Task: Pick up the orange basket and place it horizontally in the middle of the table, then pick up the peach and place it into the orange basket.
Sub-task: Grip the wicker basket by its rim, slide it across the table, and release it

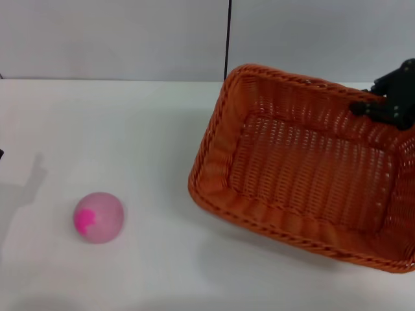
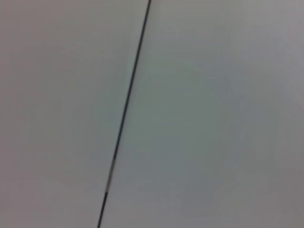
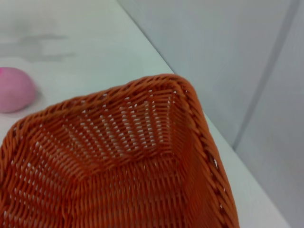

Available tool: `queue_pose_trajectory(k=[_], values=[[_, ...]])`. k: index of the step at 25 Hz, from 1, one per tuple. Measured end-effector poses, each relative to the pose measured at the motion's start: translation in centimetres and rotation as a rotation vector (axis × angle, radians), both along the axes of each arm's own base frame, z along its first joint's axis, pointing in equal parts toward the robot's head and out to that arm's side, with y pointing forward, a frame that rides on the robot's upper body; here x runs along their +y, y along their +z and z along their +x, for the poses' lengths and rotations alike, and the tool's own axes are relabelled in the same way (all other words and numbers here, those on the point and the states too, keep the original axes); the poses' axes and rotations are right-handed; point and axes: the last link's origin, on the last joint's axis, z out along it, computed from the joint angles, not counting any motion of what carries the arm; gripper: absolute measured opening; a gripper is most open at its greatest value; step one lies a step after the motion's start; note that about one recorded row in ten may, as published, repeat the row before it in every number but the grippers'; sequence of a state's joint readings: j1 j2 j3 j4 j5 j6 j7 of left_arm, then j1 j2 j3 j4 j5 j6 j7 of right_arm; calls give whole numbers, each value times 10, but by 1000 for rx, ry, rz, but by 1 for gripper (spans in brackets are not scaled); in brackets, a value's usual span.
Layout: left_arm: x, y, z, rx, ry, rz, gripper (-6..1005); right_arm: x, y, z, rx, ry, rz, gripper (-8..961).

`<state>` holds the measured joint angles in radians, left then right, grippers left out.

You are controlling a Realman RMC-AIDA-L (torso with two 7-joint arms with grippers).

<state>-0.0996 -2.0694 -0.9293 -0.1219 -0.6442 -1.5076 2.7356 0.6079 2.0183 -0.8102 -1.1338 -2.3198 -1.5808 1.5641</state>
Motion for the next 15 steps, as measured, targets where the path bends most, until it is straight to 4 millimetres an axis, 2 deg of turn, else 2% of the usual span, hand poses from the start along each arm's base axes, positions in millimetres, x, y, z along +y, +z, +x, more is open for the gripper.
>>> queue_pose_trajectory(k=[2,6,15], values=[[-2,-1,1,0,-9,-3,730,-1,-2,-7,5,141,-8,150],[-8,-1,2,-5,-14,-1,727,-4,-6,-13,15,256,-22,150],[-17,-6,4,-13,-26,-15,719,2,-27,-25,39,365,-92,150]])
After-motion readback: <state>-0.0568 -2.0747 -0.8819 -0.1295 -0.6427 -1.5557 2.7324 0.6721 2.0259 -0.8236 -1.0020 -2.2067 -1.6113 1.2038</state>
